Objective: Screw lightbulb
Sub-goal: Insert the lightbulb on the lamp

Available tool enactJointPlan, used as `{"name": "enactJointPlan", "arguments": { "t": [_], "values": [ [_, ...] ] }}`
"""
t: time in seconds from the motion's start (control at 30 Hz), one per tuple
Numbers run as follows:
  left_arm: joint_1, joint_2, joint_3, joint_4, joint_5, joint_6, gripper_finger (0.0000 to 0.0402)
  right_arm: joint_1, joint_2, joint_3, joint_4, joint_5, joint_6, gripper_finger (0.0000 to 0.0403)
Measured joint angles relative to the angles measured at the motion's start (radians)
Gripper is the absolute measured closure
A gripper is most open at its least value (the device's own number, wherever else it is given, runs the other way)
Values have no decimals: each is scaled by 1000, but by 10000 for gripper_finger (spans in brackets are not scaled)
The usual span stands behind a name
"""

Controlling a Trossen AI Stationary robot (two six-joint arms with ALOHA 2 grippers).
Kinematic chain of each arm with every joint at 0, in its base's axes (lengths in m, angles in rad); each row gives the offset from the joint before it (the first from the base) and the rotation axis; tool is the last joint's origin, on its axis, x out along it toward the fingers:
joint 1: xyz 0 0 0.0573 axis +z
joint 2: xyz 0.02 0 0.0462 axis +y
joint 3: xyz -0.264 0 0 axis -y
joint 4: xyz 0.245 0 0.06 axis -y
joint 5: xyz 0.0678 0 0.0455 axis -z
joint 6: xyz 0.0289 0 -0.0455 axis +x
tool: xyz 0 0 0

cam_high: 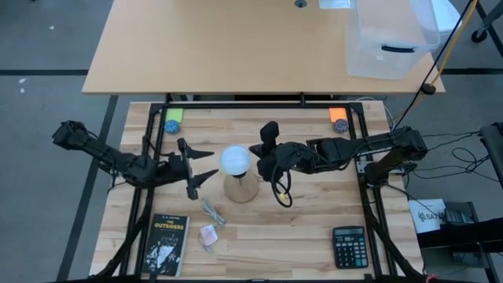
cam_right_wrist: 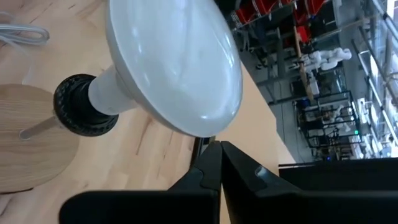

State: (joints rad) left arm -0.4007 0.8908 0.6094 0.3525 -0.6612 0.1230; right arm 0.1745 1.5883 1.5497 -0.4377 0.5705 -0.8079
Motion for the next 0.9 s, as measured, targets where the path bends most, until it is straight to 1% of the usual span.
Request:
{"name": "enactJointPlan", "arguments": {
  "t": [0.2,0.43,0.6,0.8,0.9],
  "values": [
    [47,26,0,7,0,-10,138,-1,-1,0,2,-22,-15,403],
    [55,26,0,0,-5,-13,138,13,-2,1,-11,-19,-16,403],
    [55,25,0,-22,-75,-20,138,41,-4,1,-22,-11,-24,403],
    [56,26,0,-26,-168,-20,138,67,-4,2,-20,-28,-19,403],
    [69,28,0,-37,-185,-35,138,81,-2,2,-22,-39,-19,403]
  ]
}}
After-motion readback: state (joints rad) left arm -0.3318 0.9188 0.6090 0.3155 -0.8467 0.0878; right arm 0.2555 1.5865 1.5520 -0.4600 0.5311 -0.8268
